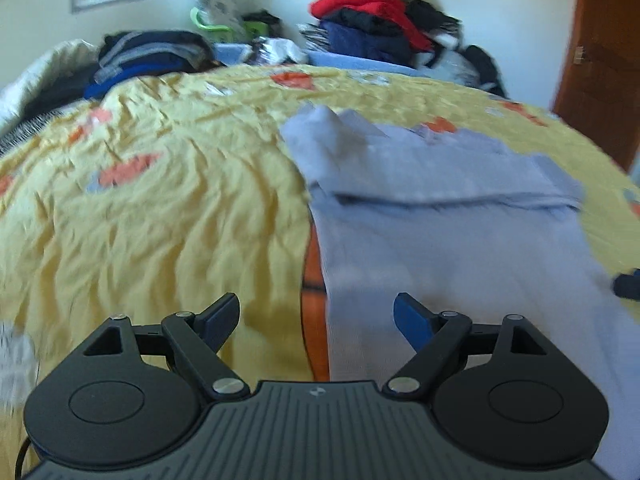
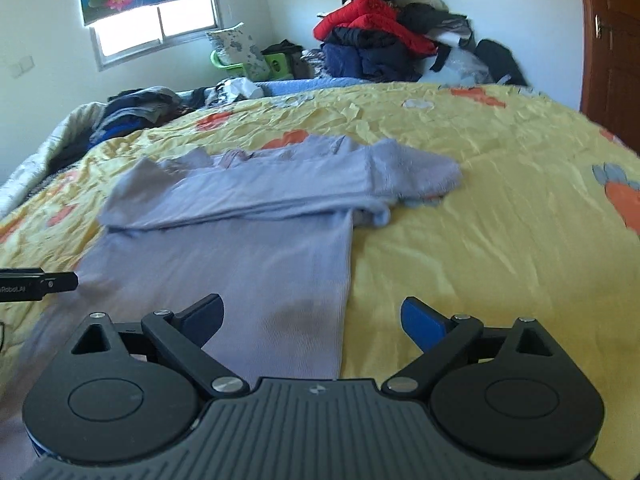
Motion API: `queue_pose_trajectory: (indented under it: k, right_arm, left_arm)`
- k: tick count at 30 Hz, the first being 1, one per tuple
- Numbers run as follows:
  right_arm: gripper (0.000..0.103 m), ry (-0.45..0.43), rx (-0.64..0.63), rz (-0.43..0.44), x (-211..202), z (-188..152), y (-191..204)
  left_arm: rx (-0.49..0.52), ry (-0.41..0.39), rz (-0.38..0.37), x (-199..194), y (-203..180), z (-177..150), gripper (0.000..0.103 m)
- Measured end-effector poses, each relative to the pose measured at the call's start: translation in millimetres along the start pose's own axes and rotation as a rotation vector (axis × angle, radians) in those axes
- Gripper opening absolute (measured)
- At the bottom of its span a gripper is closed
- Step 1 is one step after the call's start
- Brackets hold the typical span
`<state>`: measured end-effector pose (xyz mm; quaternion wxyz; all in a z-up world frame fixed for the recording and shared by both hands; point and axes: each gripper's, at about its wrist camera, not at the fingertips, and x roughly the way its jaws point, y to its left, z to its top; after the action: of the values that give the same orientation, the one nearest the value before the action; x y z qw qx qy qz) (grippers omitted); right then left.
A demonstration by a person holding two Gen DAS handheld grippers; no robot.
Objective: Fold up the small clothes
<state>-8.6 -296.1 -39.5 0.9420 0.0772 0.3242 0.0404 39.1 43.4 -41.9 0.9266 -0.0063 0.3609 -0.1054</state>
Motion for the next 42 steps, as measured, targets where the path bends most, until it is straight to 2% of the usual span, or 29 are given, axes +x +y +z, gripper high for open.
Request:
queue_pose_trajectory:
  k: [6, 9, 14, 18, 21, 24, 29, 33, 34, 35, 36, 37, 38, 40, 42]
  right_arm:
    - [0.096, 0.055, 0.058, 0.124, -34.3, -20.2, -21.3]
    - [0.092, 0.088, 0.063, 0.181, -49.0, -30.5, -29.0]
    - [0.088, 0.141, 0.094, 0.253, -68.4, -44.3, -44.3]
    - [0.079, 0.188, 0.063, 0.277, -79.7, -53.2, -49.5]
    - [0.077, 0.221, 0.033, 0.313, -86.8, -58.9, -51.6]
    - [0.077, 0.252, 0.033, 0.392, -91.4, -63.1, -54.2]
    - [0.074, 0.294, 0.068, 0.544, -91.7, -68.9, -53.2]
    - [0.063, 0.303, 0.151, 0.636, -83.9, -72.9, -49.6]
    - [0.051, 0.299, 0.158, 0.637, -82.8, -73.2, -48.3]
    - [0.046, 0.313, 0.168, 0.635, -80.2, -73.9, -46.3]
    - [0.032, 0.318, 0.166, 0.615, -78.6, -74.9, -44.0]
    - [0.02, 0.325, 0.16, 0.586, -76.6, -76.4, -42.0]
    - [0.019, 0.329, 0.165, 0.568, -74.9, -77.8, -41.8]
    - [0.015, 0.326, 0.185, 0.559, -75.1, -78.8, -42.6]
    - [0.008, 0.319, 0.172, 0.541, -79.7, -79.7, -39.9]
  left_arm:
    - [0.03, 0.094, -0.203, -40.7, 21.7, -28.6, 0.085]
    - [0.04, 0.154, -0.306, -54.0, 28.5, -41.8, 0.085]
    - [0.061, 0.235, -0.363, -65.9, 26.8, -63.4, 0.086]
    - [0.06, 0.242, -0.398, -72.5, 24.0, -72.6, 0.088]
    - [0.033, 0.28, -0.459, -74.8, 22.5, -74.7, 0.089]
    - [-0.012, 0.318, -0.53, -72.0, 23.2, -74.2, 0.089]
    - [-0.163, 0.352, -0.646, -59.8, 31.2, -74.8, 0.089]
    - [-0.215, 0.351, -0.676, -55.8, 29.1, -75.5, 0.088]
    - [-0.211, 0.346, -0.667, -56.2, 26.9, -75.5, 0.082]
    - [-0.191, 0.341, -0.644, -57.6, 23.4, -75.8, 0.073]
    - [-0.164, 0.342, -0.619, -60.0, 21.0, -76.1, 0.05]
    - [-0.143, 0.347, -0.594, -61.1, 19.4, -77.3, 0.033]
    - [-0.137, 0.355, -0.577, -60.2, 19.1, -78.5, 0.028]
    - [-0.137, 0.371, -0.558, -59.3, 18.9, -81.7, 0.008]
    - [-0.136, 0.363, -0.543, -61.5, 18.7, -83.8, 0.006]
